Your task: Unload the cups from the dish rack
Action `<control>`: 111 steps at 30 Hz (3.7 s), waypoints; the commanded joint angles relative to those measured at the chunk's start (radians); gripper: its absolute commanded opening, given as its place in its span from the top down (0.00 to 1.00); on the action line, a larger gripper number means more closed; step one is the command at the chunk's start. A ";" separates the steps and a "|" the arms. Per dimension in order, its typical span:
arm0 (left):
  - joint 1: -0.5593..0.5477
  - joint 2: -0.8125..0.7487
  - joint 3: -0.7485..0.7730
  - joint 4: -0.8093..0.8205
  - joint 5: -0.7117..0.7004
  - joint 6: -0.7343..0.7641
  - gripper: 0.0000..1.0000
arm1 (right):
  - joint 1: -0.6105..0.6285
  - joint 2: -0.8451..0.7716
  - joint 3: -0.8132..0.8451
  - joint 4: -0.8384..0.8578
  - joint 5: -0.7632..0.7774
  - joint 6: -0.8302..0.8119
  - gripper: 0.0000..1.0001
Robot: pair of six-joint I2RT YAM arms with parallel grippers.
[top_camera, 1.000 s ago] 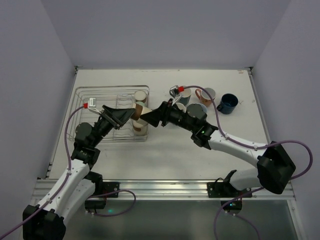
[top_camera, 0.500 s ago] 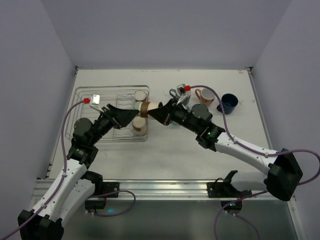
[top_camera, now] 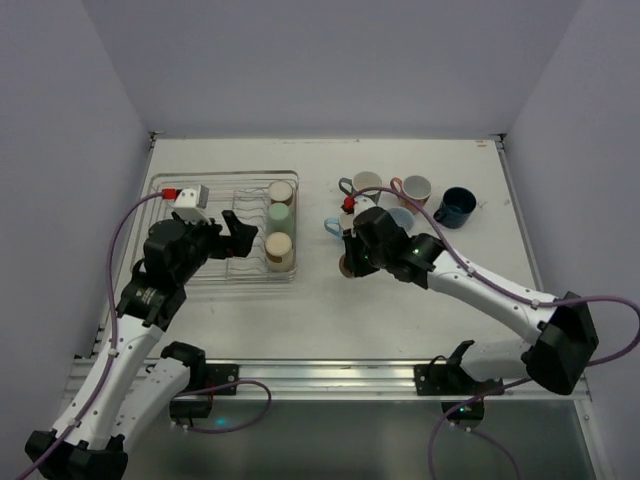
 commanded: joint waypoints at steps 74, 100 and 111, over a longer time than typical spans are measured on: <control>-0.368 0.328 0.204 -0.013 -0.386 -0.006 0.64 | 0.053 -0.378 -0.268 0.565 -0.125 0.131 0.28; -0.368 -0.037 -0.129 0.630 0.228 -0.436 0.25 | 0.056 -0.302 -0.363 1.181 -0.395 0.380 0.89; -0.366 -0.131 0.077 0.046 -0.183 -0.113 0.00 | 0.053 -0.388 -0.206 0.388 -0.196 0.124 1.00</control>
